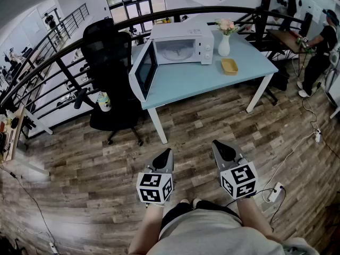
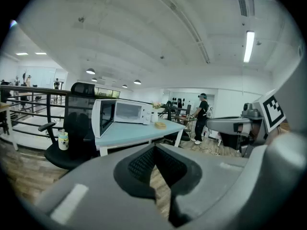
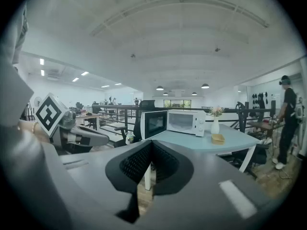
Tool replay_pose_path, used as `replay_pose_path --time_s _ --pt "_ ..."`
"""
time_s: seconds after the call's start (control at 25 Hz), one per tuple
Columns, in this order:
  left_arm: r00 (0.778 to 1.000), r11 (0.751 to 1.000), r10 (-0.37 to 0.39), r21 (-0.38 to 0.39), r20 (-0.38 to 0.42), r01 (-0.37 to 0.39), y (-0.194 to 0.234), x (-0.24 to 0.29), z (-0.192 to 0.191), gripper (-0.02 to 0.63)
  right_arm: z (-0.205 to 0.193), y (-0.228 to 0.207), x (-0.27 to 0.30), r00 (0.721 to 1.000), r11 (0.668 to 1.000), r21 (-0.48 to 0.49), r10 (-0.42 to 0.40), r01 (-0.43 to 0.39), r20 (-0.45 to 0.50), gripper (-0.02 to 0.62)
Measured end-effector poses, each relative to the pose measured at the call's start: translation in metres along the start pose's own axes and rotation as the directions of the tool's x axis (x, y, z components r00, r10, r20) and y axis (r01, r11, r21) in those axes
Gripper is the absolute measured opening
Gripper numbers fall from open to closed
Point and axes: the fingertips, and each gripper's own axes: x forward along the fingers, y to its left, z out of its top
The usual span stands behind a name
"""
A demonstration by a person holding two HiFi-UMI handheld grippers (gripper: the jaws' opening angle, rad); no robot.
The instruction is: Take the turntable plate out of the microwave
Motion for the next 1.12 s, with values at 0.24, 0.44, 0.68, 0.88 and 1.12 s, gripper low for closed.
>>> replay_pose_path --time_s 0.24,0.44,0.68,0.88,1.12 --pt "1.0 1.0 -0.015 0.0 0.011 0.015 -0.007 -0.004 0.002 0.0 -0.003 0.008 -0.002 1.0 1.0 -0.005 0.015 -0.015 -0.002 0.011" --pt "0.999 0.999 -0.033 -0.001 0.013 0.033 -0.007 -0.007 0.001 0.0 -0.001 0.014 -0.005 1.0 1.0 -0.012 0.017 -0.017 0.008 0.012" --pt "0.997 0.998 -0.068 0.021 0.042 0.067 -0.007 -0.012 0.007 0.002 0.004 0.022 -0.004 0.999 1.0 0.022 0.017 -0.018 0.042 0.014" --pt "0.992 0.992 -0.117 0.051 0.047 0.115 -0.008 -0.014 0.013 0.002 0.002 0.039 0.004 0.999 0.999 0.042 0.021 -0.022 0.024 0.015" --pt "0.986 0.989 -0.147 -0.003 0.074 0.147 0.001 -0.022 0.016 0.002 0.002 0.058 0.01 0.999 0.997 0.067 0.026 -0.028 0.035 0.014"
